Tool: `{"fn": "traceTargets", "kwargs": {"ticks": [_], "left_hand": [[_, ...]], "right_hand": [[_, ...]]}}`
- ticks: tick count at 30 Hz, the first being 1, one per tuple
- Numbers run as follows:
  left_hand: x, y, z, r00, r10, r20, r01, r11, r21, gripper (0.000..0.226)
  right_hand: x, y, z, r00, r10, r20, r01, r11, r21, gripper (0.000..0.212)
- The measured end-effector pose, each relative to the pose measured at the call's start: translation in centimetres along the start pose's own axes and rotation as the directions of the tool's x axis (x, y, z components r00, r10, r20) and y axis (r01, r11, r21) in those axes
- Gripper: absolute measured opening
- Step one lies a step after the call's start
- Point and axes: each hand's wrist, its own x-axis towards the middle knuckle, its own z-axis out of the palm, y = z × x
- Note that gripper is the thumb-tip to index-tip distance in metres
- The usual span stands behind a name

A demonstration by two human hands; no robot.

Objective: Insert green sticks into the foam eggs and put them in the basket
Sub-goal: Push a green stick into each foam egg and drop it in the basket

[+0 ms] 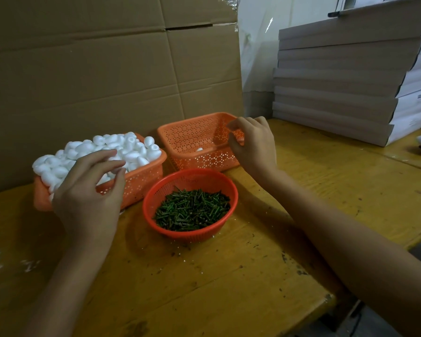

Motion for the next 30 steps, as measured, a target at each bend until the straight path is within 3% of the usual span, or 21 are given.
{"fn": "traceTargets", "kwargs": {"ticks": [2, 5, 9, 15, 18, 22, 25, 28, 30], "left_hand": [[0.1, 1.1, 0.1, 0.998, -0.026, 0.062, 0.036, 0.984, -0.174, 0.012], [-0.5, 3.6, 0.8, 0.951, -0.069, 0.303, 0.202, 0.877, -0.435, 0.027], [-2.0, 5.5, 1.9, 0.885, -0.016, 0.466, 0.278, 0.821, -0.498, 0.036], [-2.3, 5.9, 2.2, 0.881, 0.078, 0.467, 0.200, 0.833, -0.516, 0.032], [-2.3, 5.9, 2.1, 0.880, 0.105, 0.463, 0.165, 0.846, -0.506, 0.031], [-2.3, 5.7, 2.3, 0.878, 0.095, 0.470, 0.172, 0.853, -0.493, 0.032], [-2.4, 5.7, 2.2, 0.872, 0.067, 0.485, 0.200, 0.856, -0.477, 0.036], [-2.4, 5.7, 2.3, 0.876, 0.052, 0.480, 0.202, 0.863, -0.463, 0.035], [-2.4, 5.7, 2.4, 0.879, 0.054, 0.474, 0.198, 0.863, -0.465, 0.031]], "right_hand": [[-0.1, -0.6, -0.1, 0.999, -0.041, -0.032, 0.043, 0.997, 0.059, 0.016], [-0.2, -1.7, -0.3, 0.992, -0.128, 0.014, 0.124, 0.978, 0.168, 0.013], [-0.8, -3.1, -0.4, 0.933, -0.303, 0.192, 0.227, 0.913, 0.339, 0.009], [-1.5, -4.5, -0.7, 0.735, -0.469, 0.490, 0.291, 0.871, 0.396, 0.011], [-1.7, -5.3, -1.3, 0.620, -0.484, 0.618, 0.278, 0.872, 0.404, 0.011], [-2.0, -6.3, -2.0, 0.447, -0.429, 0.785, 0.269, 0.901, 0.340, 0.028], [-2.2, -6.7, -1.9, 0.433, -0.401, 0.807, 0.311, 0.907, 0.284, 0.036], [-2.1, -6.6, -2.1, 0.421, -0.412, 0.808, 0.217, 0.911, 0.351, 0.013], [-2.0, -6.5, -2.1, 0.432, -0.418, 0.799, 0.189, 0.908, 0.373, 0.025]]}}
